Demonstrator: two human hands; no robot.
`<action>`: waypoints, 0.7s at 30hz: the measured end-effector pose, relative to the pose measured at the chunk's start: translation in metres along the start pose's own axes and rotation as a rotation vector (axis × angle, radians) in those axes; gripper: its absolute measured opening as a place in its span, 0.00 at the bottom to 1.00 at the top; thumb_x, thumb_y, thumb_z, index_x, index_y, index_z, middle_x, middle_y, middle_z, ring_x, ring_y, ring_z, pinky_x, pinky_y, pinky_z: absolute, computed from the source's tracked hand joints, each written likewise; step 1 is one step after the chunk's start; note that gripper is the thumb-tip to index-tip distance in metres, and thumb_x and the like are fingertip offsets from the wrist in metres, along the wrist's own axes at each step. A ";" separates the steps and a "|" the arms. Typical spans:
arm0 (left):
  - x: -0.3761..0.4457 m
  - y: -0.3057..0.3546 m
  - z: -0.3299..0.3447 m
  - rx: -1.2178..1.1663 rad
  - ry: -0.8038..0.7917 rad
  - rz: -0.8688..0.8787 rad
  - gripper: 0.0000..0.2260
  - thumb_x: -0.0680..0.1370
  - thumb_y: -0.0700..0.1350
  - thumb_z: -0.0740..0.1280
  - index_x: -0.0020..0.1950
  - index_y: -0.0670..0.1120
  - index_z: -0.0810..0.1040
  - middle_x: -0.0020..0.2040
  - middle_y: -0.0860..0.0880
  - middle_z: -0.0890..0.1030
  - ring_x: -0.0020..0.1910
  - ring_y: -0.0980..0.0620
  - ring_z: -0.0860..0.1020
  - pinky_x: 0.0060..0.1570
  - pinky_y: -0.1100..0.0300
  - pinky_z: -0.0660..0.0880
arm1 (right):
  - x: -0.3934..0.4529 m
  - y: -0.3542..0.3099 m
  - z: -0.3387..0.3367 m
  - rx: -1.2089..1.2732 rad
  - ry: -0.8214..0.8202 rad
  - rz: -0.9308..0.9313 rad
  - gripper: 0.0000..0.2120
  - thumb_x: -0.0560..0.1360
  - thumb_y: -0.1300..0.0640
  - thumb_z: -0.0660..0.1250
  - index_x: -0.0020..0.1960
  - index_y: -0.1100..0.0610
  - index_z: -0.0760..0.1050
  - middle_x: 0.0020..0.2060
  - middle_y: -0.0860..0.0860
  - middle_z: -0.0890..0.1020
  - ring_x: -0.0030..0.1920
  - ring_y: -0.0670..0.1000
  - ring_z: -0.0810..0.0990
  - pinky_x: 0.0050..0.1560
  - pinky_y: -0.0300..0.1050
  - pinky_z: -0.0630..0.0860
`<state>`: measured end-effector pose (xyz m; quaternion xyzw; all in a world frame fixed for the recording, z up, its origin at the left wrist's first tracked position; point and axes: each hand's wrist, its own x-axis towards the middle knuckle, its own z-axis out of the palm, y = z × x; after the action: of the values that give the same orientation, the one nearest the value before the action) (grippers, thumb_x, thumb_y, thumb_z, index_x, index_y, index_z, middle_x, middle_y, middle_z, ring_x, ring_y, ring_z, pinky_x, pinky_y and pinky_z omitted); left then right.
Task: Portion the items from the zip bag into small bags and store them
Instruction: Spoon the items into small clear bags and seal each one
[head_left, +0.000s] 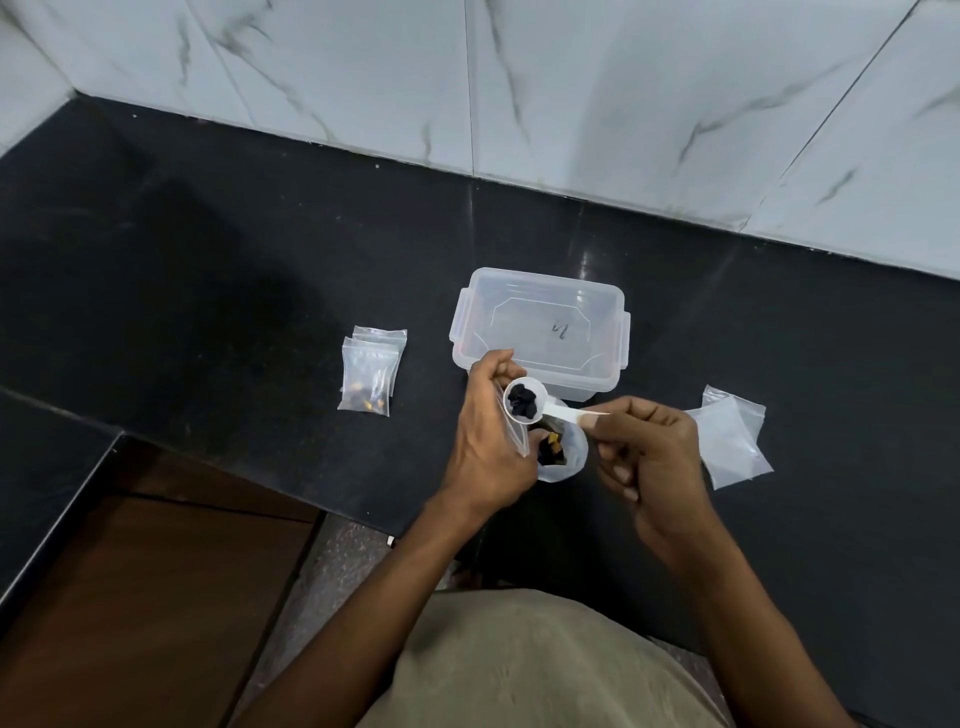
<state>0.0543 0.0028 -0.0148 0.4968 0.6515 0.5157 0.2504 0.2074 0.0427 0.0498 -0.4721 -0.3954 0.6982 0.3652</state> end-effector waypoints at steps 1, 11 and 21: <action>0.001 0.001 0.000 -0.012 -0.004 0.001 0.40 0.66 0.30 0.76 0.71 0.49 0.62 0.58 0.48 0.75 0.58 0.58 0.75 0.59 0.71 0.70 | -0.001 0.000 0.002 -0.012 0.010 -0.013 0.05 0.73 0.70 0.70 0.39 0.72 0.77 0.23 0.55 0.70 0.19 0.47 0.61 0.21 0.35 0.57; 0.006 0.001 0.000 -0.052 0.023 0.052 0.38 0.67 0.31 0.78 0.71 0.47 0.63 0.54 0.46 0.76 0.53 0.49 0.77 0.55 0.63 0.75 | -0.006 0.004 0.008 -0.187 0.146 -0.129 0.07 0.73 0.72 0.71 0.37 0.65 0.82 0.22 0.52 0.76 0.20 0.44 0.68 0.22 0.36 0.64; 0.010 0.006 0.004 -0.099 -0.018 0.087 0.36 0.65 0.37 0.79 0.69 0.42 0.67 0.53 0.47 0.78 0.46 0.48 0.78 0.49 0.54 0.78 | -0.011 0.008 0.005 -0.721 -0.105 -0.630 0.07 0.68 0.71 0.74 0.38 0.60 0.84 0.29 0.48 0.81 0.27 0.48 0.75 0.29 0.38 0.72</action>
<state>0.0565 0.0136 -0.0084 0.5164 0.6005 0.5534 0.2578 0.2043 0.0289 0.0481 -0.3901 -0.7540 0.3947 0.3514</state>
